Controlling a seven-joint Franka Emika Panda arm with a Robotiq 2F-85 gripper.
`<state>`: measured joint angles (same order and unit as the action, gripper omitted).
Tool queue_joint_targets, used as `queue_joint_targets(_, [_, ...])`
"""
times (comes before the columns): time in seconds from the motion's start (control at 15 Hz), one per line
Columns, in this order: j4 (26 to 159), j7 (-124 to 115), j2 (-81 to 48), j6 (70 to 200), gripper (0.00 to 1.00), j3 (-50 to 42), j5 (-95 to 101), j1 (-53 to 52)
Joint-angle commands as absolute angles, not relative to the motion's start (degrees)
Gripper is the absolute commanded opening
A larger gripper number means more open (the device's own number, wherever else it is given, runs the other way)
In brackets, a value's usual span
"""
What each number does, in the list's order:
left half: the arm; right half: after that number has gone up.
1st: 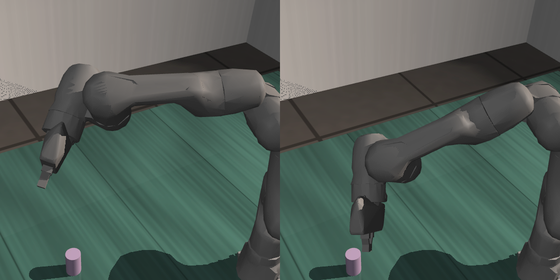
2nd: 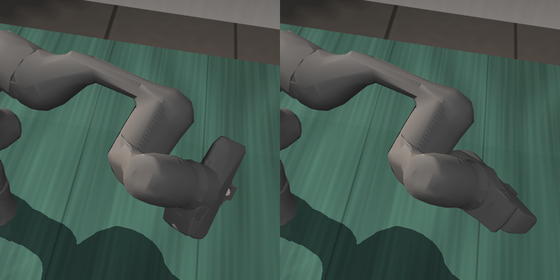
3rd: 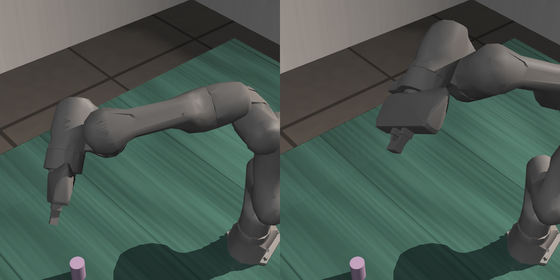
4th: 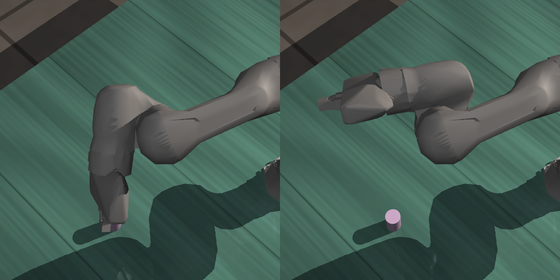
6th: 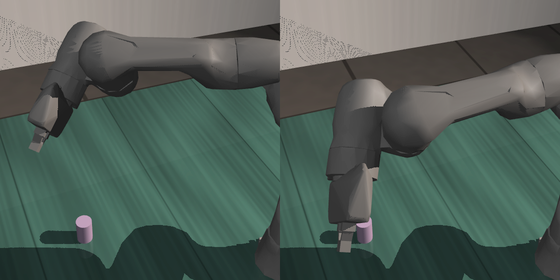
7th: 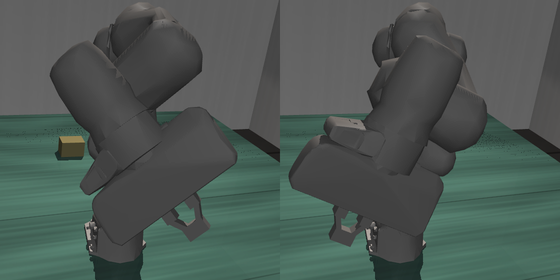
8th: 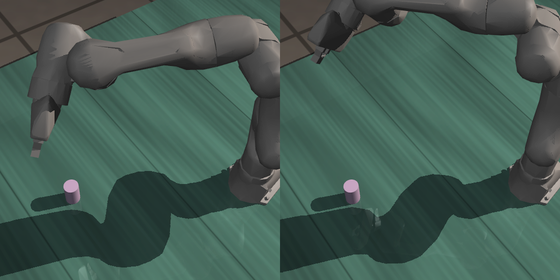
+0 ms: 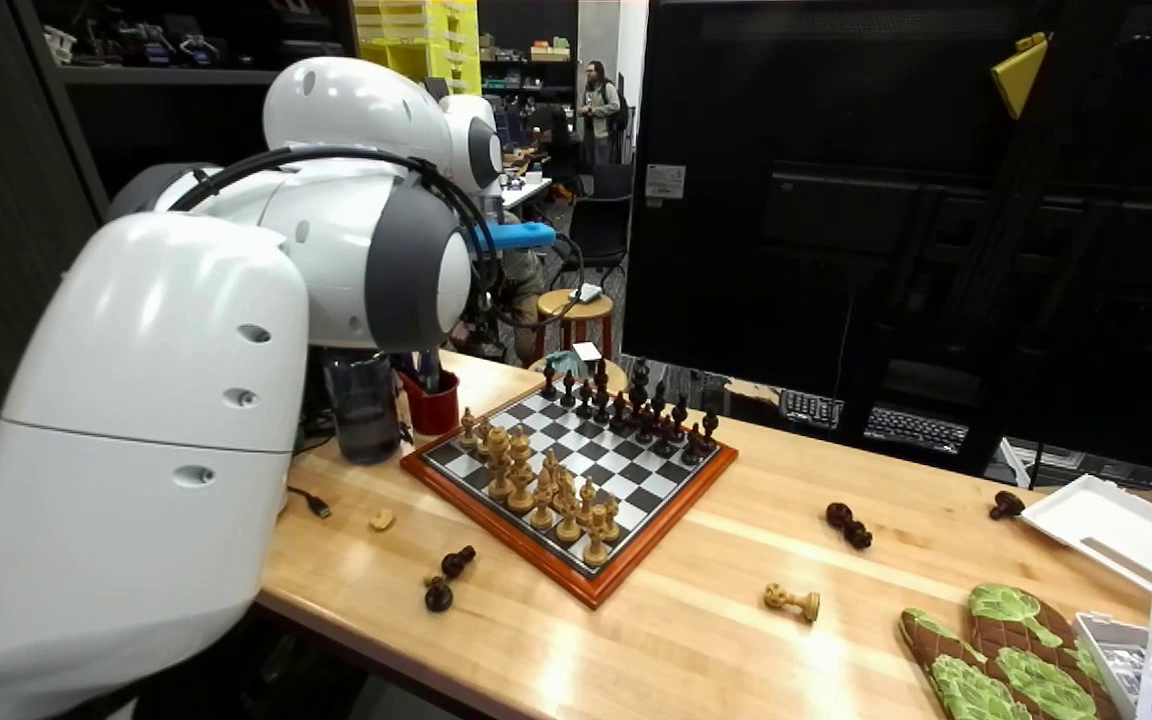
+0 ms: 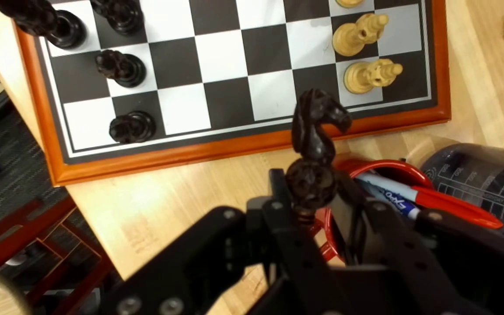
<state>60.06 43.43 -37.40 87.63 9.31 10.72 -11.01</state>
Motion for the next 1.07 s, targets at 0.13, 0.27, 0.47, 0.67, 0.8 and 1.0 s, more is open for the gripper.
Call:
queue_joint_targets(0.13, [60.14, 43.37, -37.32, 87.65, 0.29, 9.36, 10.72, -11.02])
queue_joint_targets(0.27, [60.13, 43.80, -37.42, 87.28, 0.07, 9.36, 10.69, -10.83])
queue_joint_targets(0.47, [61.49, 45.32, -36.74, 86.93, 0.07, 9.16, 11.34, -10.42])
queue_joint_targets(0.67, [63.87, 44.45, -35.55, 88.20, 0.07, 9.02, 10.54, -9.35])
queue_joint_targets(0.8, [65.58, 44.16, -34.65, 88.78, 0.07, 9.07, 10.24, -8.50])
queue_joint_targets(1.0, [69.71, 42.91, -32.35, 90.97, 0.07, 8.78, 10.73, -7.36])
